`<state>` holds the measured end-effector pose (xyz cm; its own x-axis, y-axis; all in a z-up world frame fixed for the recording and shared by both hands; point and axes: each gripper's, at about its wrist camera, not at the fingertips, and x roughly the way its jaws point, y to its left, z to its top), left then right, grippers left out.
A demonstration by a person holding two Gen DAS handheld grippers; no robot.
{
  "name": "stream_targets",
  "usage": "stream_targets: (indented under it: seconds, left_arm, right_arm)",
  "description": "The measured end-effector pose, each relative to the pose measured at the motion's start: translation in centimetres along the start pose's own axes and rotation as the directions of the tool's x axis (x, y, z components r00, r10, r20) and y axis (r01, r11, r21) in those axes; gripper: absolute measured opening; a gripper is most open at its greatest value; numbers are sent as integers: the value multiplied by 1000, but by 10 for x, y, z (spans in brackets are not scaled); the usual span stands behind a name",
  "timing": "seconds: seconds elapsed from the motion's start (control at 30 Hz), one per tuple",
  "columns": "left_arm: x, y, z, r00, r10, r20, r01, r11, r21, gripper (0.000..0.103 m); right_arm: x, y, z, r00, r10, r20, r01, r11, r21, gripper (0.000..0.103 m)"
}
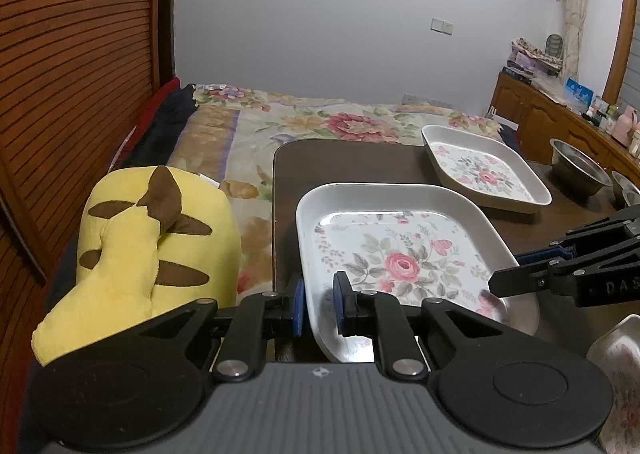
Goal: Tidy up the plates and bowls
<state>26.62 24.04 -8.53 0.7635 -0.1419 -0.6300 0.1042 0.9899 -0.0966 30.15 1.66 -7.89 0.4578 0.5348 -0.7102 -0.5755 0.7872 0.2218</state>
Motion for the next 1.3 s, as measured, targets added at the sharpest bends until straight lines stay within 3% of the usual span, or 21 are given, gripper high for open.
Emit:
stream_targets:
  seconds: [0.33,0.8,1.3]
  left_arm:
    - [-16,-14,-1,1000,7,-10,-7,1000,9,16]
    - [-63,-51,7,999,9,52,-12,998,63,16]
    - [-106,-102,-5,993,1,119,-16,991,129,16]
  right_arm:
    - [-15,-1,-3,1000,-10,8,10,1000,11,19]
    - [-69,4,-8,995,-40,89,40,999,5,19]
    - [-119,-5,-40,987,-56,153,51,998,39,19]
